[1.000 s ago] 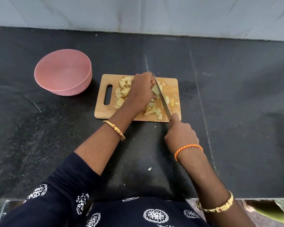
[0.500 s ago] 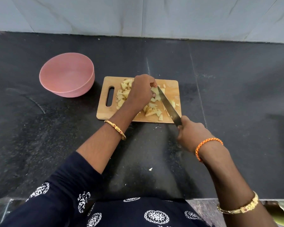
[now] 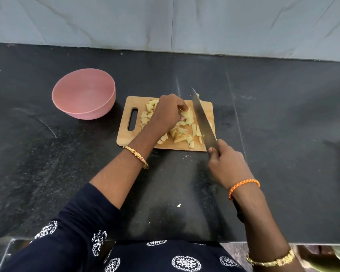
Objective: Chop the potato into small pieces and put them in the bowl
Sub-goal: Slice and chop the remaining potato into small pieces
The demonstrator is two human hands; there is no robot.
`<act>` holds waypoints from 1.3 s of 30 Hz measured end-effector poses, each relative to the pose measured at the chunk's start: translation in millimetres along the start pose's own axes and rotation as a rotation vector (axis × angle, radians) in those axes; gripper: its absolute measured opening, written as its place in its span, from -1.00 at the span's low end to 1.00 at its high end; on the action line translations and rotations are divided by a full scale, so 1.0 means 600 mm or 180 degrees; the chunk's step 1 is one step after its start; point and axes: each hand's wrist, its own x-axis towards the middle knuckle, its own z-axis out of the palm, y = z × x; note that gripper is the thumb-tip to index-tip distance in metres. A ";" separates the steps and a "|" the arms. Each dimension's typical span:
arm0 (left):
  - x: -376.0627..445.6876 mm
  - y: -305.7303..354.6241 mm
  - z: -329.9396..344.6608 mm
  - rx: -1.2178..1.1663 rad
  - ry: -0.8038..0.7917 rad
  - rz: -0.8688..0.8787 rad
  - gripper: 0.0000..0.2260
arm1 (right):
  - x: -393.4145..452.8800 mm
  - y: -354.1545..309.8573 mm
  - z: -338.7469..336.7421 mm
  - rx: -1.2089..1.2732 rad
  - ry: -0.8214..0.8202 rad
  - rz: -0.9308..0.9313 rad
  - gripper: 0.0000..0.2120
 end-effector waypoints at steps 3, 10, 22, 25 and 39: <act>-0.004 0.003 0.004 -0.0342 0.0015 -0.0197 -0.50 | 0.013 -0.003 0.011 -0.0172 0.0006 -0.0047 -0.87; -0.001 0.000 0.005 -0.0685 0.0125 -0.0402 -0.18 | 0.020 -0.003 0.014 -0.0422 0.0113 -0.0166 -0.86; 0.010 -0.016 0.010 -0.0435 0.0407 -0.0339 -0.15 | 0.022 -0.012 0.018 -0.0674 0.0060 -0.0106 -0.87; 0.009 -0.012 0.011 -0.0391 0.0436 -0.0265 -0.20 | 0.018 -0.023 0.022 -0.0857 -0.0043 -0.0019 -0.87; 0.007 -0.010 0.015 -0.0220 0.0428 -0.0244 -0.27 | 0.011 -0.033 -0.009 -0.1045 -0.0435 0.0064 -0.92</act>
